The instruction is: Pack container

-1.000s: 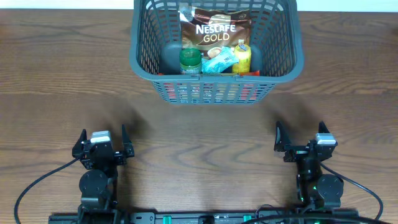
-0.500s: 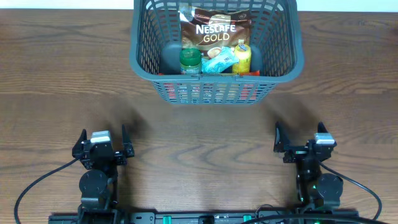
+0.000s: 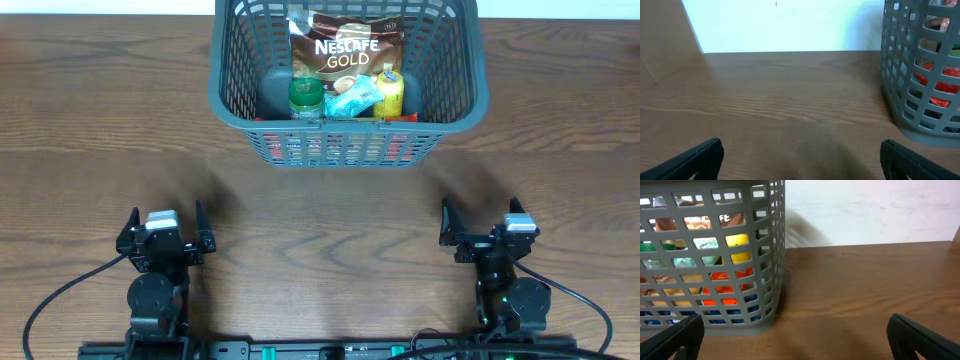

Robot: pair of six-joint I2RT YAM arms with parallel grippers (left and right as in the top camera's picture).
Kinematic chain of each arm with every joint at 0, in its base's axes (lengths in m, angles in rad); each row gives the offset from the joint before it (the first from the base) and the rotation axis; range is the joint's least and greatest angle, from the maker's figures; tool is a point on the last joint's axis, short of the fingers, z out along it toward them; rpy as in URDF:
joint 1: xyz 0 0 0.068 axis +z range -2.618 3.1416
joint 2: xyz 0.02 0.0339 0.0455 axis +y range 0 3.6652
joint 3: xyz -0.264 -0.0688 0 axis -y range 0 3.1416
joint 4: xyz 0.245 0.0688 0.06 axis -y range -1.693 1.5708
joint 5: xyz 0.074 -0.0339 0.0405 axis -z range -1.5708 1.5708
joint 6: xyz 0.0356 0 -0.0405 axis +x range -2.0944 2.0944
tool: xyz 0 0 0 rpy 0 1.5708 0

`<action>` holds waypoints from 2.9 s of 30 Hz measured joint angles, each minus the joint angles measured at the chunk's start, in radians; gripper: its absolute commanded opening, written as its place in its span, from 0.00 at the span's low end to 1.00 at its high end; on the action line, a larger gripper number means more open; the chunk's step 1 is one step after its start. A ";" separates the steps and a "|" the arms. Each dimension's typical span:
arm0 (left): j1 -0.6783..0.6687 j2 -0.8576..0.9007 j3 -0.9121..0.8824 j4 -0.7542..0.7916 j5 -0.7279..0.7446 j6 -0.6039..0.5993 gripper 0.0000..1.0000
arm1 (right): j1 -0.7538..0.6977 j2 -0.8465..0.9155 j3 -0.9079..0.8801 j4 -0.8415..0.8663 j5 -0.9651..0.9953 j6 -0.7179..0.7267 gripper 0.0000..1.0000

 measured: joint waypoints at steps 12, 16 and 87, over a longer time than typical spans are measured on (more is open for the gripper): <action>0.000 0.000 0.000 0.000 0.000 0.000 0.99 | 0.000 0.000 0.000 0.000 0.000 0.000 0.99; 0.000 -0.002 0.000 0.000 0.000 0.000 0.99 | 0.000 0.000 0.000 0.000 0.000 0.000 0.99; 0.072 -0.056 0.000 0.000 0.000 0.000 0.98 | 0.000 0.000 0.000 0.000 0.000 0.000 0.99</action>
